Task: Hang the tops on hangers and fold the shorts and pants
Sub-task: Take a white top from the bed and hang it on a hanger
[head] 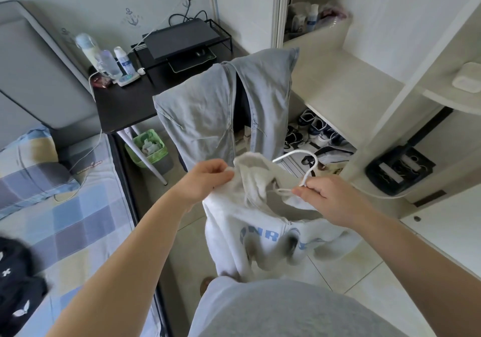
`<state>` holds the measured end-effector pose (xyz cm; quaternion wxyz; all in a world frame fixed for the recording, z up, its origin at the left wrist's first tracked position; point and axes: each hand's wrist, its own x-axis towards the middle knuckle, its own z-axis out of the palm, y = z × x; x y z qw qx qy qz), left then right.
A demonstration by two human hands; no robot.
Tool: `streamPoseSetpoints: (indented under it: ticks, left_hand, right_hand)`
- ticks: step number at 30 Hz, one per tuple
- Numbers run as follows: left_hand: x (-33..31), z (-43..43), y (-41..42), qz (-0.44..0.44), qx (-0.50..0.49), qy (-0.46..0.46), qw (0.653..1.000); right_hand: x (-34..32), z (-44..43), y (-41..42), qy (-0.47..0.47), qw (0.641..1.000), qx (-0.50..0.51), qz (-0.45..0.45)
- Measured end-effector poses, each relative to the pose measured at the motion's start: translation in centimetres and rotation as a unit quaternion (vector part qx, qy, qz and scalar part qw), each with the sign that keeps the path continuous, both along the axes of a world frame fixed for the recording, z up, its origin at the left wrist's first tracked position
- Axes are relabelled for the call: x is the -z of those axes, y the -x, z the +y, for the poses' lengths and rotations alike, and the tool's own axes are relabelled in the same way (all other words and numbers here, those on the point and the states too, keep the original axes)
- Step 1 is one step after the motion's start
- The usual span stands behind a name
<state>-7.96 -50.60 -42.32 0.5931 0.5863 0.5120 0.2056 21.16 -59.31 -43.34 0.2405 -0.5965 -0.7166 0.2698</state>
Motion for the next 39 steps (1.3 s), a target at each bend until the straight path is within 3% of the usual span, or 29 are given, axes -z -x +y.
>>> streamPoseSetpoints:
  ticks: [3, 6, 9, 17, 22, 26, 30, 39]
  left_hand:
    - [-1.9, -0.7, 0.5, -0.032, 0.011, -0.081, 0.996]
    - [-3.1, -0.8, 0.6, 0.082, 0.038, -0.170, 0.981]
    - [-3.7, -0.8, 0.6, 0.190, 0.075, -0.274, 0.940]
    - [-2.1, -1.9, -2.3, 0.238, 0.094, -0.474, 0.843]
    - [-1.4, -1.0, -1.5, 0.211, -0.012, -0.452, 0.867]
    - [-1.6, -0.2, -0.3, 0.162, -0.115, -0.387, 0.900]
    - [-1.8, 1.1, -1.2, 0.145, -0.091, -0.376, 0.911]
    - [-1.2, 4.6, -6.7, 0.195, -0.017, -0.342, 0.919]
  right_hand:
    - [0.2, 0.2, 0.3, -0.005, 0.998, 0.058, 0.017]
    - [-0.2, 0.0, 1.2, -0.060, 0.991, 0.064, 0.104]
    - [-1.0, 0.1, 1.8, -0.077, 0.979, 0.051, 0.182]
    - [-1.1, 1.7, 2.6, -0.046, 0.975, 0.066, 0.205]
    - [-1.8, 2.5, -0.1, 0.032, 0.971, 0.007, 0.237]
    - [-0.5, 2.1, -4.3, 0.087, 0.992, 0.021, 0.088]
    - [0.1, 2.1, -5.2, 0.041, 0.998, 0.030, 0.029]
    - [-0.4, 1.6, -5.6, -0.044, 0.994, 0.090, 0.042]
